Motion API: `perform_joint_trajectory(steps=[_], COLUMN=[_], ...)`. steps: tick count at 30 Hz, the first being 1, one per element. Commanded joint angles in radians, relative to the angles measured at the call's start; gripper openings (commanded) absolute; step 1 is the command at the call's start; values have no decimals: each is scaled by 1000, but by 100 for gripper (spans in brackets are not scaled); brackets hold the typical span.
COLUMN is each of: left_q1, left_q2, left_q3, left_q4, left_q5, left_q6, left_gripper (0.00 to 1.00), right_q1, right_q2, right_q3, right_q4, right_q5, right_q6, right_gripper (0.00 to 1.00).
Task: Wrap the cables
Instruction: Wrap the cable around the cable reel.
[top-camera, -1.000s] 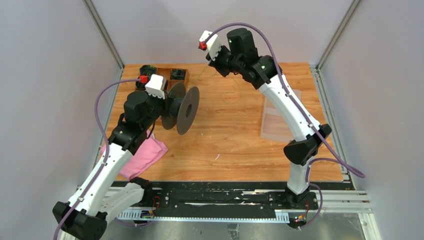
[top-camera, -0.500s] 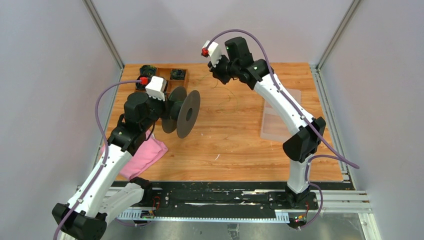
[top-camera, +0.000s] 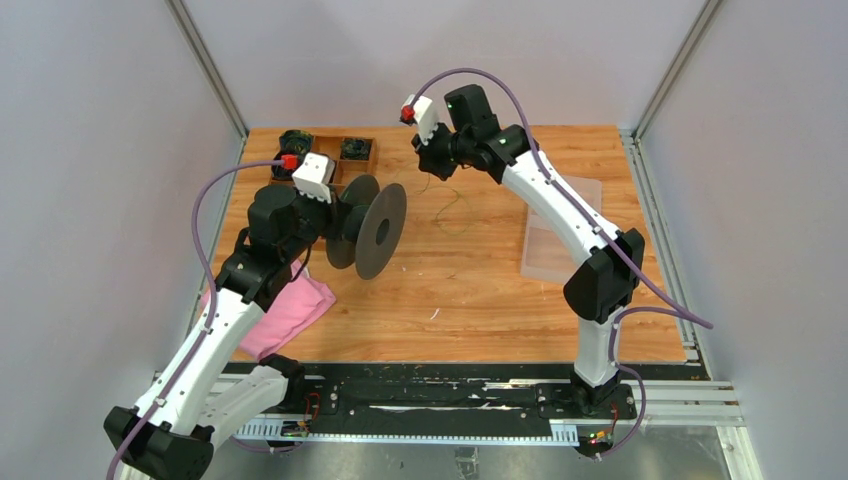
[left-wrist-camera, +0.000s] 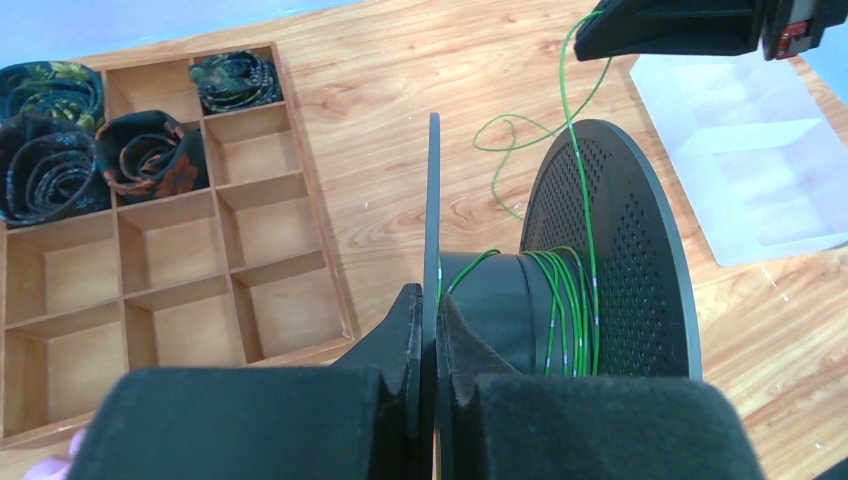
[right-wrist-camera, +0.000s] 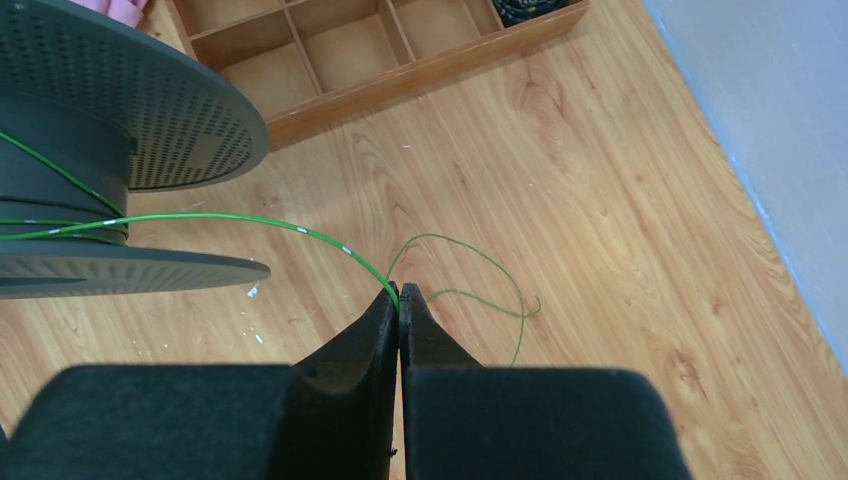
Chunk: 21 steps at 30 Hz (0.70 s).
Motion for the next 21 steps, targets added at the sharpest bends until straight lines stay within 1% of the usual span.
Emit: perform_joint_trajectory(steps=[1, 5, 13, 21], left_q1=[1, 4, 9, 19], left_q2=[-34, -36, -34, -34], left_q3=[38, 38, 45, 41], left_q4=[66, 70, 66, 76], left_q5=[68, 83, 37, 38], left_q6=[-16, -22, -32, -35], left_gripper=[0, 0, 0, 0], right_q1=[-12, -12, -11, -12], right_q2=[13, 18, 14, -20], right_q3=[-10, -18, -51, -105], right_q4=[20, 20, 22, 48], right_q5=[-45, -35, -35, -46], right_q6=[19, 18, 19, 31], right_gripper=[1, 1, 1, 1])
